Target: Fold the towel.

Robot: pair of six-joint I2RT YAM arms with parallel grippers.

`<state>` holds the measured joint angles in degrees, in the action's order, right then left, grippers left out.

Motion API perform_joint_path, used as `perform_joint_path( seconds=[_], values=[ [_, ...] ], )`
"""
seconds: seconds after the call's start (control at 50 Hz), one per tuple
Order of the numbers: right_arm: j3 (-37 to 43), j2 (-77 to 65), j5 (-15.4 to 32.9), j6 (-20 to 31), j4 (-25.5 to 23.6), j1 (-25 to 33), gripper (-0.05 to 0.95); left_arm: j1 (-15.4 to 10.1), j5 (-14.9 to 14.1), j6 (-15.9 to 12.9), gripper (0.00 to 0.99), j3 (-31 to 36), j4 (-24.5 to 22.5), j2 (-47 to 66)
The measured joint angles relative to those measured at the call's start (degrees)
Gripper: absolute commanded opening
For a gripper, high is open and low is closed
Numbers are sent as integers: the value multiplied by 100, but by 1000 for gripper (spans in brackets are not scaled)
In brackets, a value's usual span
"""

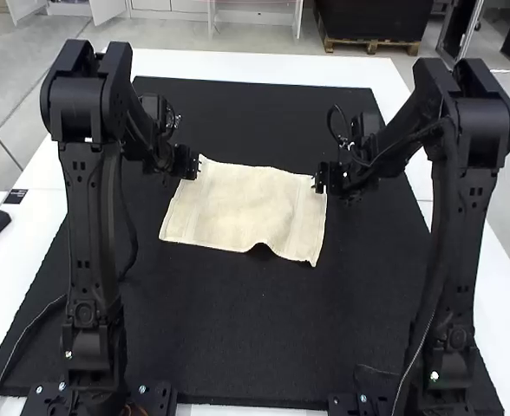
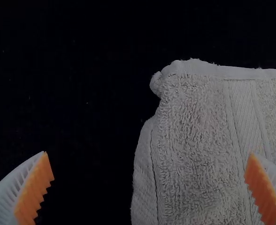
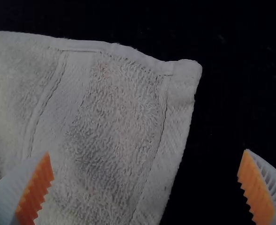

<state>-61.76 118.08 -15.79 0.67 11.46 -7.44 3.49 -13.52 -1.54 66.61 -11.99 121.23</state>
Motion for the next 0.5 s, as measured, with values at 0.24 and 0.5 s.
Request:
perform_joint_path(
  seconds=[0.24, 0.5],
  values=[
    [0, 2, 28, 2, 17, -173, 907, -2, 0, -26, 923, 0, -2, 2],
    [0, 50, 125, 4, 109, -280, 890, 0, 0, -103, 923, 2, -70, 205]
  ],
)
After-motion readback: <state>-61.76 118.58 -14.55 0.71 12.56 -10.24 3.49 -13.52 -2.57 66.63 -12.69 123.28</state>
